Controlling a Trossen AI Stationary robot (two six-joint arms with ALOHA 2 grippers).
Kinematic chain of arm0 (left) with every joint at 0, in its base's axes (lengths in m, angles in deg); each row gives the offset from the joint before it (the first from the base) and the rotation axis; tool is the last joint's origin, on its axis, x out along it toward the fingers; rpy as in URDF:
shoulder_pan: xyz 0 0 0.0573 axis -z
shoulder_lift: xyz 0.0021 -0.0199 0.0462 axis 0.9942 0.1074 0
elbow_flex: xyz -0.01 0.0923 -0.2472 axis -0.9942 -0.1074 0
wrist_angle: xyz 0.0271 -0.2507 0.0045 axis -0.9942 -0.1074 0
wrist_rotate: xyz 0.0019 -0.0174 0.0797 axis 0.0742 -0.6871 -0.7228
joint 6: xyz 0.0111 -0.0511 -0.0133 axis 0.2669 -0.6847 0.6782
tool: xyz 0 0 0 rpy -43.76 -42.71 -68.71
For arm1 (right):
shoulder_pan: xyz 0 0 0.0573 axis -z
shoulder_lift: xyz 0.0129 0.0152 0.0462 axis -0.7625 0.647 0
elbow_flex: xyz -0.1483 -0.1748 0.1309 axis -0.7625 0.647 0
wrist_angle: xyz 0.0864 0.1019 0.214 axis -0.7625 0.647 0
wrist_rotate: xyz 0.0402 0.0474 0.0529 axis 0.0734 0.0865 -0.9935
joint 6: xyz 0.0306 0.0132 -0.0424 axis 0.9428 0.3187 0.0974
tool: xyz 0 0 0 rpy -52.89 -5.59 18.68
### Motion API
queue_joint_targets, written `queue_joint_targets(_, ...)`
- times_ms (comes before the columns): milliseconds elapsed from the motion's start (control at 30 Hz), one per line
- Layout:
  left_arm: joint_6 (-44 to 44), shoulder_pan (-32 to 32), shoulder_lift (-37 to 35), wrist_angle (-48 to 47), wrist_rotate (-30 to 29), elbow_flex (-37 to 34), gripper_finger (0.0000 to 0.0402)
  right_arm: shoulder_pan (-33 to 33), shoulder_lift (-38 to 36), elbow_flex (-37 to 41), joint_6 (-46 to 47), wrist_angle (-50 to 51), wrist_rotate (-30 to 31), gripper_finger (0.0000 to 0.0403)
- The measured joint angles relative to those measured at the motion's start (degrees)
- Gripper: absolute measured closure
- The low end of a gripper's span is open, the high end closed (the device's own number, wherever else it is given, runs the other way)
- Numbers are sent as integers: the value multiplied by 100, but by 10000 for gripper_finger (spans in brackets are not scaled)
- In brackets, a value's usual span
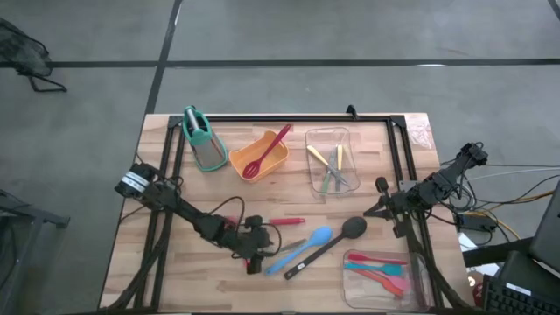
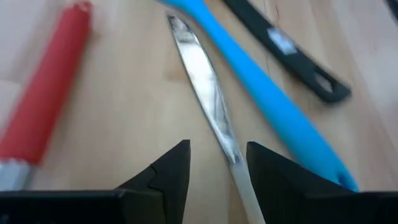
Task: Pick & Place Kitchen Items
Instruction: Put the orange kitchen knife into the top transparent bin
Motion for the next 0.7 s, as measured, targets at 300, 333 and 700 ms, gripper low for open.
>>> queue_joint_targets(300, -575, 983, -5, -65, -1220, -170, 239, 0, 0, 0, 0, 1, 0, 394)
queue_joint_targets(333, -591, 1137, -11, -92, -1563, -170, 239, -1, -1, 0, 0, 0, 2, 394)
queue_joint_targets(700, -2073, 2120, 317, -161, -3547, -348, 239, 0, 0, 0, 0, 1, 2, 394)
